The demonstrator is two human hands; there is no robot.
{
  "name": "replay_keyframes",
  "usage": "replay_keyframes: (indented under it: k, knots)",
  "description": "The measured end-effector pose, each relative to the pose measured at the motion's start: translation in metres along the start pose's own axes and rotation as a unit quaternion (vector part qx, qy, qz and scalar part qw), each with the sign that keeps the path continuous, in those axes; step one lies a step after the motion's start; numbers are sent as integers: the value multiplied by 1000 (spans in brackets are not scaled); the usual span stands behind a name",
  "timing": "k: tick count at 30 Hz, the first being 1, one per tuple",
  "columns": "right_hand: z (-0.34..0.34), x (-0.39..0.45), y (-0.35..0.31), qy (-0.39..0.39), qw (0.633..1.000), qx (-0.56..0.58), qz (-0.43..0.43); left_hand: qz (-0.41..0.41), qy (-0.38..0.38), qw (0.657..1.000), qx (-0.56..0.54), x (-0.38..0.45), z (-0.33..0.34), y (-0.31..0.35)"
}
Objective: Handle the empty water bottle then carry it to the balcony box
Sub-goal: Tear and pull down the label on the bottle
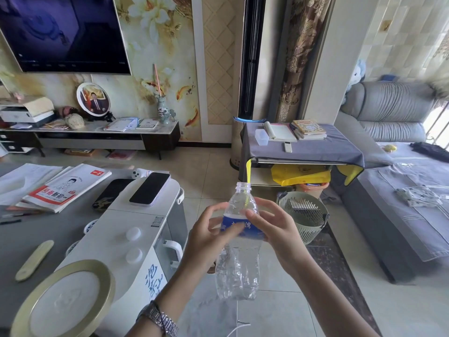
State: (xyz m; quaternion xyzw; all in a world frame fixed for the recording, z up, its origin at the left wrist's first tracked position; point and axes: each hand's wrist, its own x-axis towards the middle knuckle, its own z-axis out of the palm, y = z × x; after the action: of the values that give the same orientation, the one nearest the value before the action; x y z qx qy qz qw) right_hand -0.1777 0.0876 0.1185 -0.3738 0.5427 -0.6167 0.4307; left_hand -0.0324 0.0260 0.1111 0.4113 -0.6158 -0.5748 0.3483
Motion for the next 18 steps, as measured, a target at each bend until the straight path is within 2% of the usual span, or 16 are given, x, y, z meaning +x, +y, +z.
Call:
replay_keyframes:
  k: [9,18]
  knots:
    - [-2,1,0,-32,999,-16,4,43,-42,998,-6,7,-5,14]
    - [3,2,7,10,998,-47,-38,47,29,998,27,8,2,10]
